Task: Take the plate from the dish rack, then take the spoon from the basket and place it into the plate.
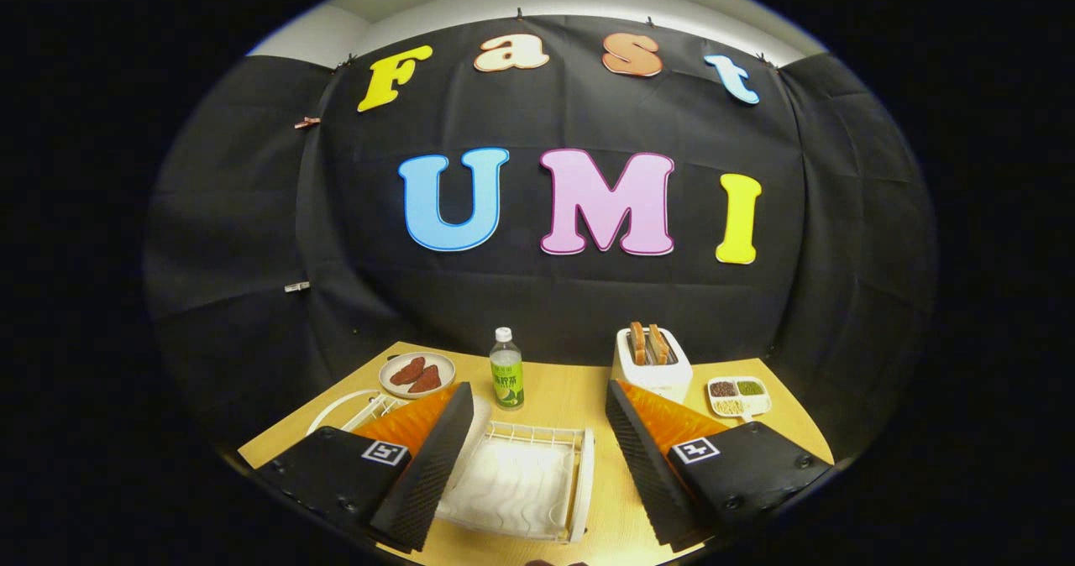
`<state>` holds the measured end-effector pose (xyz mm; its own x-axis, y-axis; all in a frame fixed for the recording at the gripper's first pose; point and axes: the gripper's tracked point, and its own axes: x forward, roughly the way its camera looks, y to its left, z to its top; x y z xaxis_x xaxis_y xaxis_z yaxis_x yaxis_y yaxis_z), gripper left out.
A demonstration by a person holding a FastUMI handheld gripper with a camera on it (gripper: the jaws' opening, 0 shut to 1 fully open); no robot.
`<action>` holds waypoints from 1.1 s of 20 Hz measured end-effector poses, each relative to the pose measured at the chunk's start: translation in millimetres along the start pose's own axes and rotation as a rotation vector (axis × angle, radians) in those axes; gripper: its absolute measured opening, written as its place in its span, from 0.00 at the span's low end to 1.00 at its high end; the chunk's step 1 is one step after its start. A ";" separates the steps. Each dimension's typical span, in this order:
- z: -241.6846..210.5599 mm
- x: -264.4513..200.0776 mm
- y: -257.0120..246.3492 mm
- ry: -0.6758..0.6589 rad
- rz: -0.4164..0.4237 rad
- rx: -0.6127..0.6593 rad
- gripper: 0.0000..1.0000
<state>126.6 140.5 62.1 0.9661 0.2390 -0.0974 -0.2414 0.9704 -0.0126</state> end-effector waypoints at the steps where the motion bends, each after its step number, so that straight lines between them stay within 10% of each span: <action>1: 0.1 12.3 7.0 0.015 0.012 -0.007 0.98; 18: -142.7 84.2 56.5 0.608 0.051 0.088 0.99; 22: -163.5 83.9 71.0 0.691 0.053 0.133 0.79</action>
<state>175.6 223.7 -109.7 0.6633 0.2518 -0.7047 -0.2311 0.9646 0.1272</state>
